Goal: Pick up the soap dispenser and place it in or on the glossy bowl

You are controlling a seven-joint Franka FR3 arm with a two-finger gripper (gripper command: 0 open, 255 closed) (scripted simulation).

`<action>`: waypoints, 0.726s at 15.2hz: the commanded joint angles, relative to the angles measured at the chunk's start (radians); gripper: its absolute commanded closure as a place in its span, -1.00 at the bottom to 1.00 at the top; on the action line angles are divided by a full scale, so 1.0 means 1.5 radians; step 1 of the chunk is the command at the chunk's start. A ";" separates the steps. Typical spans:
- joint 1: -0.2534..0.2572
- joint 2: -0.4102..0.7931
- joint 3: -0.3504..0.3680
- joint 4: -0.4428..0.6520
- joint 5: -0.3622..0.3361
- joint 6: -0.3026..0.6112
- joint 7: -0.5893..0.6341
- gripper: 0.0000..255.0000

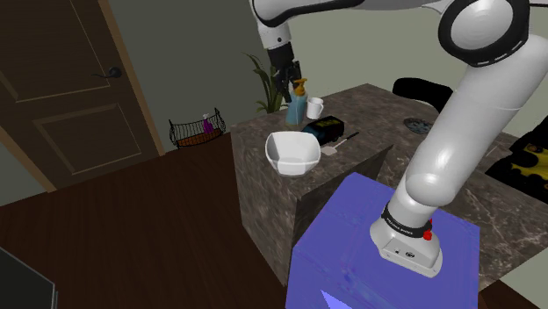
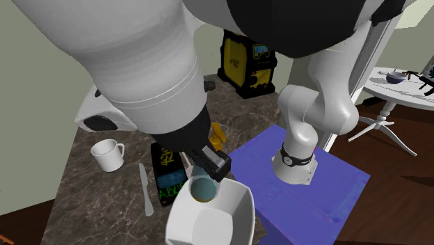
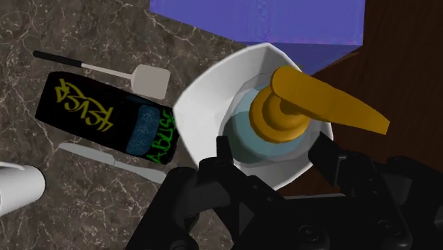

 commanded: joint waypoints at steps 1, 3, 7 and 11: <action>0.001 0.000 0.001 -0.016 0.001 0.015 0.004 1.00; 0.001 -0.001 0.001 -0.034 0.001 0.033 0.006 1.00; 0.001 0.000 0.001 -0.069 0.002 0.069 0.009 1.00; 0.001 0.003 0.000 -0.101 0.002 0.104 0.013 1.00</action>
